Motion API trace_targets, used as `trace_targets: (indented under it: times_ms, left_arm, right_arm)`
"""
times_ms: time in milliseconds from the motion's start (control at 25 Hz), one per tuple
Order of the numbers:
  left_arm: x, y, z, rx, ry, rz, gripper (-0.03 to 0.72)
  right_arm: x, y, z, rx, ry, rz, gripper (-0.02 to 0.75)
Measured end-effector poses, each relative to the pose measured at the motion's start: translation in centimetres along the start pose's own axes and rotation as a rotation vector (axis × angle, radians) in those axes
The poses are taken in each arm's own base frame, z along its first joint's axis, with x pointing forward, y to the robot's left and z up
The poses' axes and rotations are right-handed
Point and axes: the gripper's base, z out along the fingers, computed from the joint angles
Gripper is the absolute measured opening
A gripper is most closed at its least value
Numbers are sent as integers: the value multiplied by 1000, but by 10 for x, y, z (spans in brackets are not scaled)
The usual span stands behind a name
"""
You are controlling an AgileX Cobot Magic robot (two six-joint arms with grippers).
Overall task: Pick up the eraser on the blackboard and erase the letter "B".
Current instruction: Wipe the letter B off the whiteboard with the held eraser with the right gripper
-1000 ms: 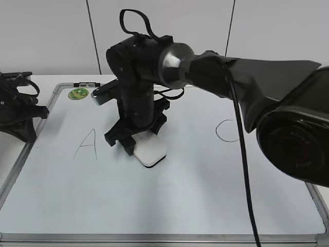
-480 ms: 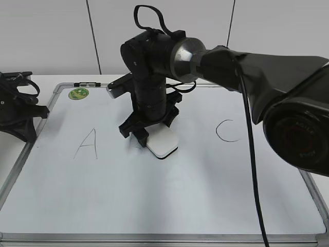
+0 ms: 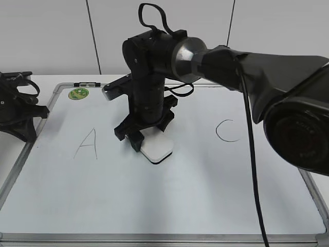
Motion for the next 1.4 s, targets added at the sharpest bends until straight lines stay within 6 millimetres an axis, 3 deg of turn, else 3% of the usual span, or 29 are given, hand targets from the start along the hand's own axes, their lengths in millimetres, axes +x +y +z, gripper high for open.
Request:
trace_targets:
  times_ms: [360,600,800,1120,1400]
  left_arm:
    - [0,0,0,0,0,0,55]
    - [0,0,0,0,0,0,55]
    - [0,0,0,1,0,-1,55]
    - [0,0,0,2,-2,-3,55]
    - [0,0,0,4,-4,-4,55]
  right_arm:
    - [-1,31,-1,-48,-2,-79,529]
    - [-1,33,-1,-35,-2,-93,529]
    - [-1,18,-1,-35,-1,-61,529]
    - [5,-37,1,10,6,36,529]
    - [5,-45,-2,15,2,53,529]
